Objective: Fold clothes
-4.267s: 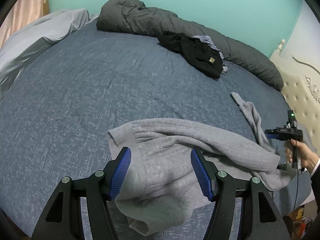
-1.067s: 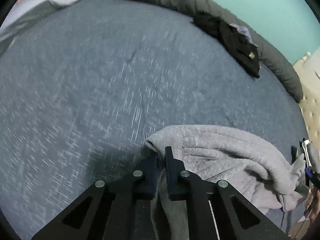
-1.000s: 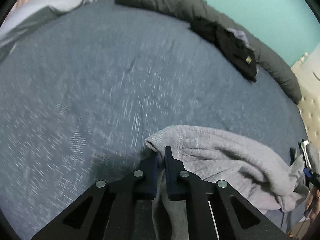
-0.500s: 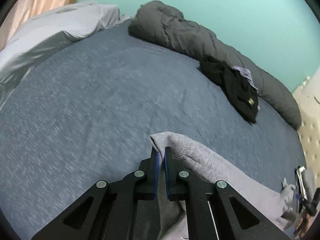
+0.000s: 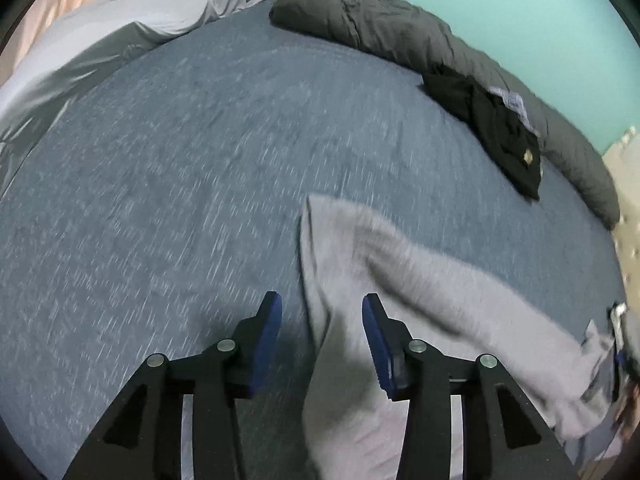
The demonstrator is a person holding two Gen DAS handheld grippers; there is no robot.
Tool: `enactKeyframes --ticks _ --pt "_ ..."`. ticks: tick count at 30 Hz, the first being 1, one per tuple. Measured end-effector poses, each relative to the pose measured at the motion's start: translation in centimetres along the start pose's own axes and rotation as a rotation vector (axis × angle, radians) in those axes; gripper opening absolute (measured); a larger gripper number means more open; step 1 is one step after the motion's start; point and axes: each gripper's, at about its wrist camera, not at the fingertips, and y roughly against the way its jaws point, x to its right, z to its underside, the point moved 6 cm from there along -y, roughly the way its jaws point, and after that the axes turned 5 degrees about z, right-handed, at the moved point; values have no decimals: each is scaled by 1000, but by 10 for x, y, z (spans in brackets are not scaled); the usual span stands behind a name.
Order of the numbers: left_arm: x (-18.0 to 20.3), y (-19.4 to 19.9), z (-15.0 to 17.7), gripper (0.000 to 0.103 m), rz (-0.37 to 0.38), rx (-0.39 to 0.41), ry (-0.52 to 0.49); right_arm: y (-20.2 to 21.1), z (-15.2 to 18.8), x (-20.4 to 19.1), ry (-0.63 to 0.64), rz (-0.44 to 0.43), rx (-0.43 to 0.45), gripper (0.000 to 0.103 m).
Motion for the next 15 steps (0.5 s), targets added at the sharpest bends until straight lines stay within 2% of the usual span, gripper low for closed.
enactKeyframes --ticks 2,5,9,12,15 --pt "-3 2 12 46 5 -10 -3 1 -8 26 -35 65 10 63" --pt "-7 3 29 48 16 -23 -2 3 -12 61 -119 114 24 63" --pt "-11 -2 52 48 16 -44 -3 -5 -9 104 -224 166 -5 63" --pt "-11 -6 62 48 15 -52 -1 -22 -5 116 -260 146 -43 63" --pt "-6 -10 69 48 7 -56 -12 -43 -2 112 -299 57 -65 63"
